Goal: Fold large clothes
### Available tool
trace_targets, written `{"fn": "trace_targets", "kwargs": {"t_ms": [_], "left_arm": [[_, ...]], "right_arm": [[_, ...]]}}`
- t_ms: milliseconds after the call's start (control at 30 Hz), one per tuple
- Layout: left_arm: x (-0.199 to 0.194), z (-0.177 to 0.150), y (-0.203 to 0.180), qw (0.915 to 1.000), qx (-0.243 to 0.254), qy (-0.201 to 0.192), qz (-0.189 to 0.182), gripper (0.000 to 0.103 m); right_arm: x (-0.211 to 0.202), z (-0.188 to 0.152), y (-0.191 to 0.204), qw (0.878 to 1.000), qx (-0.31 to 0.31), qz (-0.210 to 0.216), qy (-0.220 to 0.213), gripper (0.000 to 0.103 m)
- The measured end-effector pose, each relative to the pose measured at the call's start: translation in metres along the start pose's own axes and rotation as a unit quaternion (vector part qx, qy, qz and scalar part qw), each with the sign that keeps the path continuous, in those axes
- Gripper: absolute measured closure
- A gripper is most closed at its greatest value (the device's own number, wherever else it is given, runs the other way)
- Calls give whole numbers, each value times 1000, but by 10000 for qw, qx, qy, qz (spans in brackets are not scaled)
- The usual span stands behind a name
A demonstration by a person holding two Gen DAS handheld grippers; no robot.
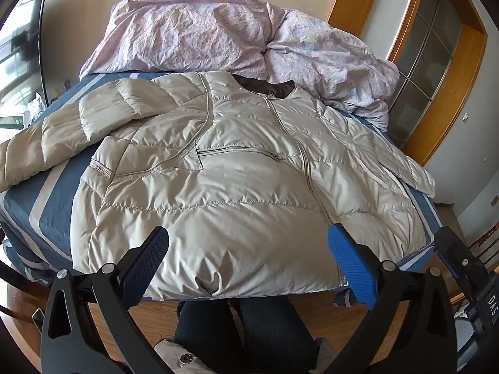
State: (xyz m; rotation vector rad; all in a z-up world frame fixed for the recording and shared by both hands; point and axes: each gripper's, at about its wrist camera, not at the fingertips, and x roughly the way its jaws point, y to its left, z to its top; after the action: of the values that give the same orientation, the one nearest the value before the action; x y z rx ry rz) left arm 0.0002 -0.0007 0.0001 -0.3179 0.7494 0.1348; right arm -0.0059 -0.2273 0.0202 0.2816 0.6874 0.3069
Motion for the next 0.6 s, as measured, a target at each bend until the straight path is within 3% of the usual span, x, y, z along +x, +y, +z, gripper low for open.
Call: {"fn": "trace_targets", "kwargs": {"t_ms": [600], "left_arm": [[0,0,0,10000,-10,-10,-4,1]], "right_arm": [[0,0,2,10000,-4,1,2,2]]}}
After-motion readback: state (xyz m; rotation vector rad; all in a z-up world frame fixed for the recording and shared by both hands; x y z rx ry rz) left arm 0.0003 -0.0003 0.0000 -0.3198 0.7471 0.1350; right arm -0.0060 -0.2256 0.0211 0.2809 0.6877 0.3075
